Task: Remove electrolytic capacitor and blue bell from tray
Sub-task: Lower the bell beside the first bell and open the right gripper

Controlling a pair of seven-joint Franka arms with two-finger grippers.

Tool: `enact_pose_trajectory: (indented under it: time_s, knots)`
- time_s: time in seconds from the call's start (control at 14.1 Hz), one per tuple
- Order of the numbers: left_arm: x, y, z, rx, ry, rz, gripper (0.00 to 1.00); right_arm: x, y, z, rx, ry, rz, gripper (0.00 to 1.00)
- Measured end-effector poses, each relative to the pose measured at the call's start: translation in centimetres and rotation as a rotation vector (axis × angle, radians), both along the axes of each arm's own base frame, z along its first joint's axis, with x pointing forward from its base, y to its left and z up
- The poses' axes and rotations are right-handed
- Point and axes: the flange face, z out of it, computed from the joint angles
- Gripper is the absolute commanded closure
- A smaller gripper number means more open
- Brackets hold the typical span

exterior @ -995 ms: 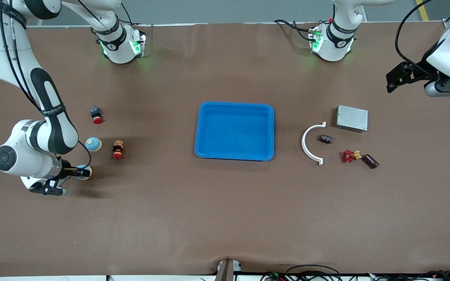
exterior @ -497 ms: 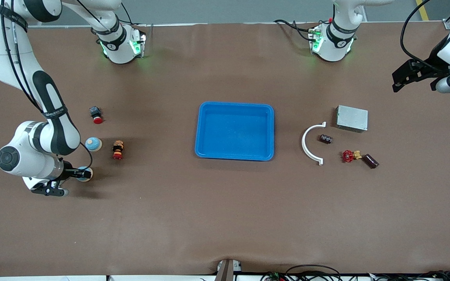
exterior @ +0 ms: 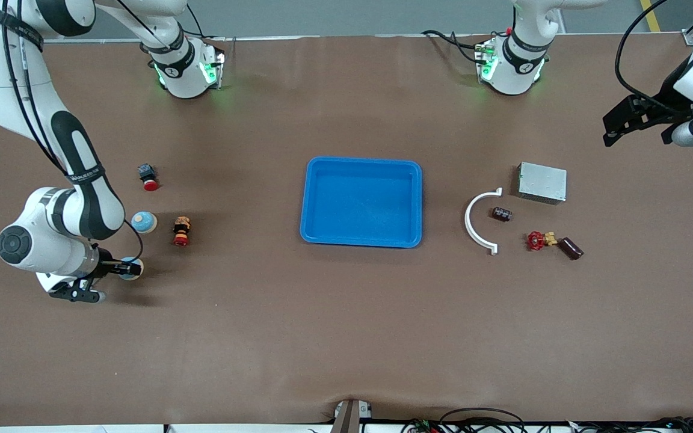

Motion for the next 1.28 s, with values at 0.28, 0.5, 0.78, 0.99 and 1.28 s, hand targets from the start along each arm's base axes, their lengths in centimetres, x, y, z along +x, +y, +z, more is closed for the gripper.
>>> enact_pose_trajectory:
  time_s: [0.28,0.5,0.78,0.99,1.28]
  knots:
    - [0.5,0.3,-0.5,-0.001,0.0,0.013,0.0,-0.2,-1.0,-0.8,0.0,-0.005,-0.016,0.0]
    - [0.6,1.6,-0.5,-0.001,0.001,0.038,0.0,-0.2,-0.9,-0.9,0.0,-0.006,-0.015,0.0]
    - [0.6,2.0,-0.4,-0.001,0.0,0.046,0.0,-0.1,-0.9,-0.9,0.0,-0.008,-0.014,0.0]
    - [0.1,2.3,0.5,-0.001,-0.01,0.055,0.0,-0.1,-0.9,-0.9,0.001,-0.008,-0.014,0.0]
    - [-0.4,2.6,1.1,-0.001,-0.017,0.06,0.0,-0.1,-0.8,-0.9,0.001,-0.006,-0.014,0.0]
